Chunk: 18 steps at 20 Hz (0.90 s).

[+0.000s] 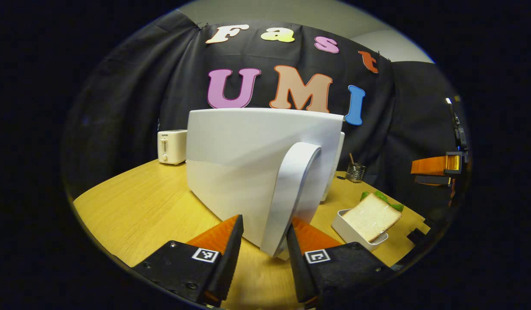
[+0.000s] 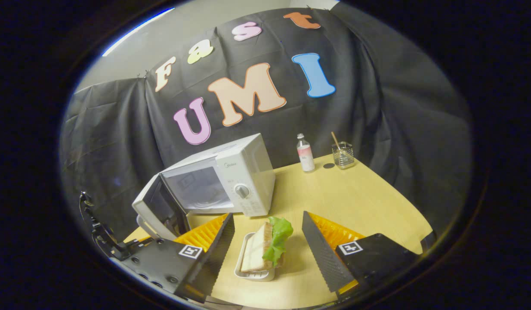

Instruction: Open the microwave oven with the left hand, put the food in, and close the microwave oven.

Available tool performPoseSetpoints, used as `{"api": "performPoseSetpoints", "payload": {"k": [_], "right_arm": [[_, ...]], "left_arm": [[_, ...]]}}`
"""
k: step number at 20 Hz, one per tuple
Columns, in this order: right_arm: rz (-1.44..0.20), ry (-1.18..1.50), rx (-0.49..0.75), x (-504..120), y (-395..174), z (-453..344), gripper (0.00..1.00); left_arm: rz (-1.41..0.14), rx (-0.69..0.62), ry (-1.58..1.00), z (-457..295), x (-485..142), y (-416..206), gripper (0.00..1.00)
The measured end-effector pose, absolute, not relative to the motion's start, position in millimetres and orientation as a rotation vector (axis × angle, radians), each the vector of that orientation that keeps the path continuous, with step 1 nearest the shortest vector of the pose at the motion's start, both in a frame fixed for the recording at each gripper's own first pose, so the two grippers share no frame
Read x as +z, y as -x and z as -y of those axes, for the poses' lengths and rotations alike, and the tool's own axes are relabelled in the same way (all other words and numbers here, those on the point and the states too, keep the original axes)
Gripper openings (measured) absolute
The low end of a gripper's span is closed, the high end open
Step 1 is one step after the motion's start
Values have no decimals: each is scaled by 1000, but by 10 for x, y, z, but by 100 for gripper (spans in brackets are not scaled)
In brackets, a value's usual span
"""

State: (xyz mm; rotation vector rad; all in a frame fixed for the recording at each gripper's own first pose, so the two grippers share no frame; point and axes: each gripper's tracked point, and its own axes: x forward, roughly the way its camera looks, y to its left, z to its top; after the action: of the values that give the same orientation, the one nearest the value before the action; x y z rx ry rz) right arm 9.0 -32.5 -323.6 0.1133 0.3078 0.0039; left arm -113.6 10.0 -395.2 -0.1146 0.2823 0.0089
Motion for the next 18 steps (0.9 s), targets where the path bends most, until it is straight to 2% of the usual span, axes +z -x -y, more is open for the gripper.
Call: {"api": "performPoseSetpoints", "payload": {"k": [2,5,7,9,10,15,18], "right_arm": [[-331,-117,16,-3358,-110,311,90],[-371,-133,29,-3543,-190,300,89],[-398,-133,41,-3657,-244,289,100],[-429,-134,49,-3770,-261,296,98],[-442,-138,54,-3811,-280,297,90],[-510,-137,75,-4005,-271,325,90],[-567,-129,77,-4109,-244,359,90]], "left_arm": [[-264,51,97,-332,-3903,1273,77],[-268,144,79,-734,-3869,1526,89],[-259,215,63,-1014,-3795,1713,90],[-239,291,62,-1300,-3689,1914,91],[-223,325,63,-1436,-3630,1996,90],[-201,550,40,-2301,-3456,2456,94],[-164,673,61,-2675,-3263,2770,92]]}}
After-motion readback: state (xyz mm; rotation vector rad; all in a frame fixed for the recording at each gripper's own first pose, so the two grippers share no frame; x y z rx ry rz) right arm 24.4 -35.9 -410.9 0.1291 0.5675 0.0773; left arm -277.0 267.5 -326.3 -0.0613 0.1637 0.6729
